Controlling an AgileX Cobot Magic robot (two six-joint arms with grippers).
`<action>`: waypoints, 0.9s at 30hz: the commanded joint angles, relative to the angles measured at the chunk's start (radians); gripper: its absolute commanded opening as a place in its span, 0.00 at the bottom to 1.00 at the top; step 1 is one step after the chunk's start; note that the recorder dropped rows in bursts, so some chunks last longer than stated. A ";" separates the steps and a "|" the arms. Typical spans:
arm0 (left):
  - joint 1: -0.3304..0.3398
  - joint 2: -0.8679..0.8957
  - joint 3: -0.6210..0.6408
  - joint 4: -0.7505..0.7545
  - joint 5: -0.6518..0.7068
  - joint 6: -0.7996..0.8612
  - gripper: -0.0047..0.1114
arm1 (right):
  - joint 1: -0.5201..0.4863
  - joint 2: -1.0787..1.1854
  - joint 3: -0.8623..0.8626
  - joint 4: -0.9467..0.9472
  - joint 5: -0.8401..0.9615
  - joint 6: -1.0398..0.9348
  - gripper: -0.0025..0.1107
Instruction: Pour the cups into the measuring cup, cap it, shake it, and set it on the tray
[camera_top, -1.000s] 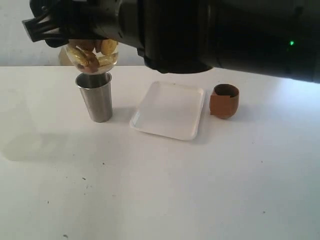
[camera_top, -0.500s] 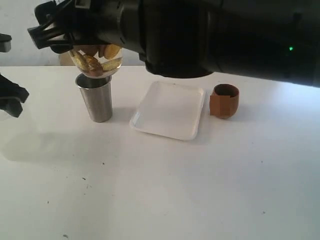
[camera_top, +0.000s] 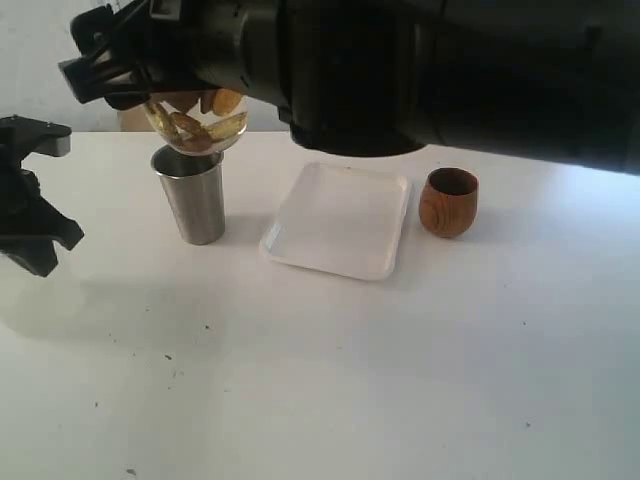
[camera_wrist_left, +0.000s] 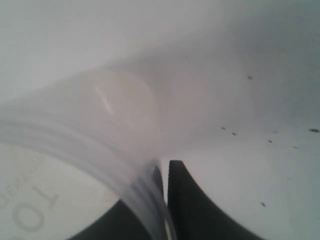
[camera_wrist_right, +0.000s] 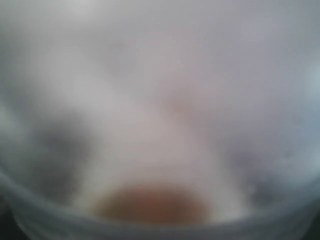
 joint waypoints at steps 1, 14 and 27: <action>-0.092 -0.063 -0.004 -0.090 0.102 0.038 0.04 | -0.006 -0.027 -0.005 -0.028 -0.066 -0.079 0.02; -0.492 -0.071 -0.002 -0.059 0.080 0.025 0.19 | -0.054 -0.116 -0.005 -0.028 -0.115 -0.082 0.02; -0.489 -0.205 -0.004 -0.152 0.000 0.103 0.88 | -0.054 -0.116 -0.005 -0.028 -0.131 -0.105 0.02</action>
